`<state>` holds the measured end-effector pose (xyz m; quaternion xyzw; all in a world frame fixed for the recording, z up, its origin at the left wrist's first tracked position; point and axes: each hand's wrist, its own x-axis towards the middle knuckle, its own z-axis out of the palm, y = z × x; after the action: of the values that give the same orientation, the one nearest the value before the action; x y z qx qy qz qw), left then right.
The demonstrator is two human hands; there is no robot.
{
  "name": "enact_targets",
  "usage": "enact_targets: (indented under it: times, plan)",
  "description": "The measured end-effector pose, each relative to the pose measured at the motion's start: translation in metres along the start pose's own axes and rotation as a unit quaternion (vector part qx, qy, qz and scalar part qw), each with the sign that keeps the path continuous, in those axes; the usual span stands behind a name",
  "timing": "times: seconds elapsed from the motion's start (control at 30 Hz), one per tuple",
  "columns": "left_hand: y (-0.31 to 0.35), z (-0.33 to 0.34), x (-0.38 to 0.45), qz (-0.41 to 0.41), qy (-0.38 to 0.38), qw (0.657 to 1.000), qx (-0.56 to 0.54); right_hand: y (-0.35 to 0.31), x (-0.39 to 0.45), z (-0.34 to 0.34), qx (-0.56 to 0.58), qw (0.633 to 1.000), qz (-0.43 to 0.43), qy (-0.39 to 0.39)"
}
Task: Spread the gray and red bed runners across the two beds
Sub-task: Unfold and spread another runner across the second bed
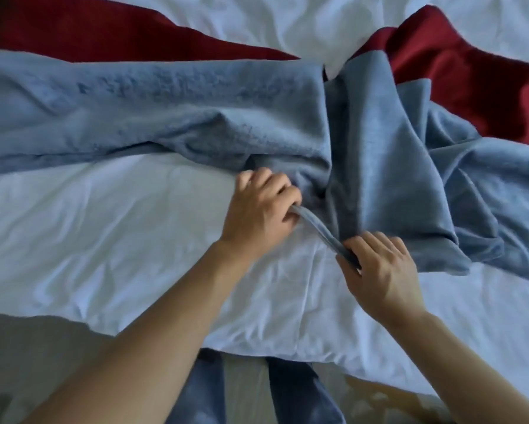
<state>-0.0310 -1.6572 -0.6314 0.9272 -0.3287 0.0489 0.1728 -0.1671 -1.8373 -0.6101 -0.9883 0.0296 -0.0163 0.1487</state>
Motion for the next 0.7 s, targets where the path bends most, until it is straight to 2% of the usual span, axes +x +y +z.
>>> enact_targets:
  times: [0.13, 0.23, 0.37, 0.47, 0.53, 0.7]
  plan:
    - [0.005, 0.007, -0.005, 0.070, 0.007, 0.997, -0.036, -0.043, 0.023, 0.017, 0.000, 0.999, 0.028, 0.024]
    - [-0.018, -0.003, -0.019, 0.100, -0.003, 0.992, -0.073, -0.057, 0.044, 0.023, -0.020, 0.998, 0.035, 0.046]
    - [-0.091, -0.029, -0.033, 0.047, -0.034, 0.997, -0.059, -0.042, 0.012, 0.028, -0.092, 0.990, 0.104, 0.009]
    - [-0.164, -0.049, -0.039, -0.013, -0.049, 0.999, 0.020, -0.038, -0.004, 0.031, -0.149, 0.974, 0.173, 0.007]
    - [-0.203, -0.056, -0.038, -0.028, -0.063, 0.995, 0.067, -0.062, 0.010, 0.044, -0.156, 0.972, 0.172, 0.038]
    - [-0.237, -0.056, -0.026, 0.032, -0.049, 0.993, 0.104, -0.136, 0.077, 0.081, -0.116, 0.985, 0.112, 0.061]
